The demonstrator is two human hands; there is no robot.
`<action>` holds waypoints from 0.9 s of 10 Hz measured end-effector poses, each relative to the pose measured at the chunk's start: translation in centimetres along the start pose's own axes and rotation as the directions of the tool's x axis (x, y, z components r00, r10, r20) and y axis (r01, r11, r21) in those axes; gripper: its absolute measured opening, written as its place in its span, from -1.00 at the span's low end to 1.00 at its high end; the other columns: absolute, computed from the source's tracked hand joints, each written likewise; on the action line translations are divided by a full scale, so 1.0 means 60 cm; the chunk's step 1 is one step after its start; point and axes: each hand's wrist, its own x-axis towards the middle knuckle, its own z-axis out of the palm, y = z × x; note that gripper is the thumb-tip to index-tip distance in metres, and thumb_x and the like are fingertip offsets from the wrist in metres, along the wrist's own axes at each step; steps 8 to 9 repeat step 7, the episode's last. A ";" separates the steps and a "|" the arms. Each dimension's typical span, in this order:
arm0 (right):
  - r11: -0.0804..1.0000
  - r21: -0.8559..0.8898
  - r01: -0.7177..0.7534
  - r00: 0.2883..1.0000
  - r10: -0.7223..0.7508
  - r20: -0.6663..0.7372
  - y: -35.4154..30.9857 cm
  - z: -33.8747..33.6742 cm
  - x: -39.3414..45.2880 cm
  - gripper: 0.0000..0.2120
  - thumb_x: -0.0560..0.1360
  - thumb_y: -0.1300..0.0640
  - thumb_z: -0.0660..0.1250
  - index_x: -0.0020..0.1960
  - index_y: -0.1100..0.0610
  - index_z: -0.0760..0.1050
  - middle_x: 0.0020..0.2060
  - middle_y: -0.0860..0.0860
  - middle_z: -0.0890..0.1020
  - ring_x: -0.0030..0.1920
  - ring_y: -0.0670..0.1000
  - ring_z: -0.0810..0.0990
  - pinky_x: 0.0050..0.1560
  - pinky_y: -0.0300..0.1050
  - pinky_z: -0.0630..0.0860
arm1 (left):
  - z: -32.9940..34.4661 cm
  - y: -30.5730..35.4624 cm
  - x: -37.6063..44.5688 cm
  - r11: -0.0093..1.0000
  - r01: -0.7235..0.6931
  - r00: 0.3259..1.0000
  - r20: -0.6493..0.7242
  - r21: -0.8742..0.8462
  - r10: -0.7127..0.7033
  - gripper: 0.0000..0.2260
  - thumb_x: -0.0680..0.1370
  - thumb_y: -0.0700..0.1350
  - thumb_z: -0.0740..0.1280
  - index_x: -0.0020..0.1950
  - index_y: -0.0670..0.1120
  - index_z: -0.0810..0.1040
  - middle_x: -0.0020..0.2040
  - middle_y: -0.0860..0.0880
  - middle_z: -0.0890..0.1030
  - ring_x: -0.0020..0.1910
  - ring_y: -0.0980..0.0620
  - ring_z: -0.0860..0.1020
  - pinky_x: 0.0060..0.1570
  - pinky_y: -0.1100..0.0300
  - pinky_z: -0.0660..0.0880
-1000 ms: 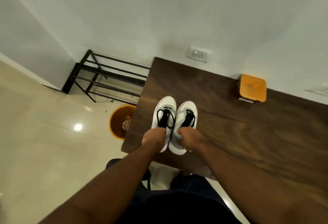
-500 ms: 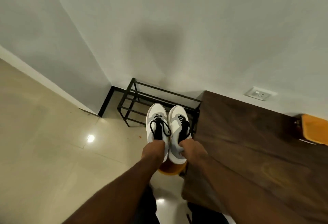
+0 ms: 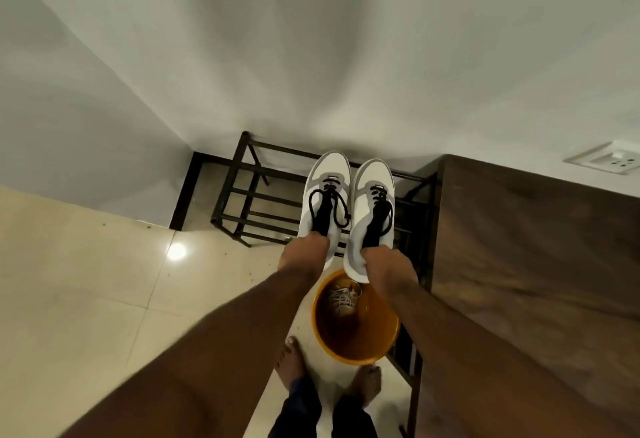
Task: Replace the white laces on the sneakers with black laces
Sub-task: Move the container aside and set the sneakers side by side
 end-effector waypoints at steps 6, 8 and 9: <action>0.999 -0.035 0.022 1.000 -0.022 -0.003 0.006 0.064 0.114 -0.78 0.55 0.26 0.27 0.17 0.11 0.51 0.06 0.08 0.62 0.04 0.13 0.62 0.05 0.01 0.59 | 0.049 -0.030 0.100 0.985 0.095 0.995 0.001 0.147 -0.096 -0.80 0.57 -0.25 0.30 0.19 -0.10 0.51 0.11 -0.09 0.61 0.11 -0.14 0.60 0.24 -0.12 0.43; 0.997 0.046 0.055 0.997 -0.052 -0.056 0.008 0.063 0.109 -0.75 0.56 0.21 0.28 0.23 0.08 0.48 0.11 0.07 0.59 0.07 0.14 0.60 0.07 0.04 0.57 | 0.042 -0.015 0.091 0.982 0.086 0.995 -0.063 0.167 -0.077 -0.77 0.56 -0.25 0.32 0.21 -0.08 0.49 0.11 -0.09 0.59 0.08 -0.13 0.60 0.23 -0.15 0.43; 0.997 0.046 0.055 0.997 -0.052 -0.056 0.008 0.063 0.109 -0.75 0.56 0.21 0.28 0.23 0.08 0.48 0.11 0.07 0.59 0.07 0.14 0.60 0.07 0.04 0.57 | 0.042 -0.015 0.091 0.982 0.086 0.995 -0.063 0.167 -0.077 -0.77 0.56 -0.25 0.32 0.21 -0.08 0.49 0.11 -0.09 0.59 0.08 -0.13 0.60 0.23 -0.15 0.43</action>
